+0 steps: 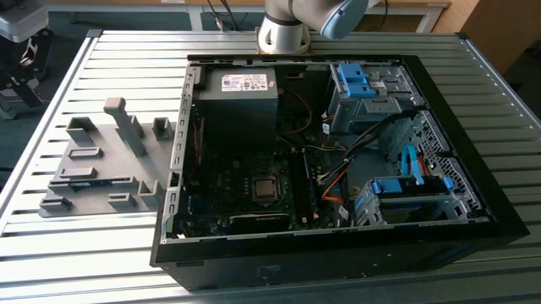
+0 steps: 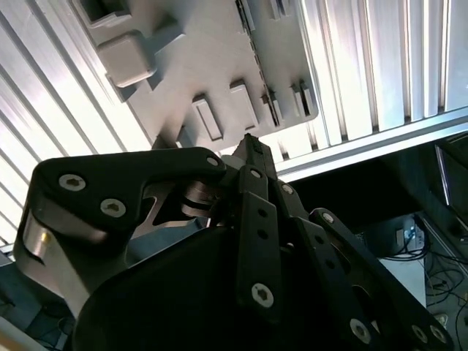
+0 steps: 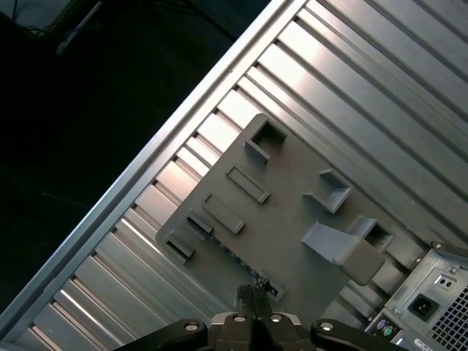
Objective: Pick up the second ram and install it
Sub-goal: 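Pick up the second ram and move it above second insertion slot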
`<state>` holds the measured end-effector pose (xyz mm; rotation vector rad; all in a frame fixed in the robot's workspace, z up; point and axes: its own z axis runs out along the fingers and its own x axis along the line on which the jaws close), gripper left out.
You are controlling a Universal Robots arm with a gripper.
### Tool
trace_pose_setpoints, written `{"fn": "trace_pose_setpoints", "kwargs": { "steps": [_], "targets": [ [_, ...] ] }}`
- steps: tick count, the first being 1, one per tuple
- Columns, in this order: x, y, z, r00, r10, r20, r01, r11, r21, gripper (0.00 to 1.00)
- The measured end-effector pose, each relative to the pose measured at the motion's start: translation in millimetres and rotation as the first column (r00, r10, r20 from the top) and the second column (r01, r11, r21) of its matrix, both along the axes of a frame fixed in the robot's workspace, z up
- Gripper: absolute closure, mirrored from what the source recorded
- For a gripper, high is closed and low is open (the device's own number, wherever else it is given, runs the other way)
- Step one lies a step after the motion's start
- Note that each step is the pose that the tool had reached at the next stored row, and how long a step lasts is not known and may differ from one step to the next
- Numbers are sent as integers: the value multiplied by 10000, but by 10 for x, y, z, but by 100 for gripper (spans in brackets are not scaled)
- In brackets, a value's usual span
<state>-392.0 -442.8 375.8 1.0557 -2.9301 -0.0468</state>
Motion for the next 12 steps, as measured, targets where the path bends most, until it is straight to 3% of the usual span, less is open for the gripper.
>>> {"fn": "trace_pose_setpoints", "kwargs": {
  "steps": [12],
  "targets": [
    [0,0,0,9992,393,0,-393,9992,0,89]
  ]
}}
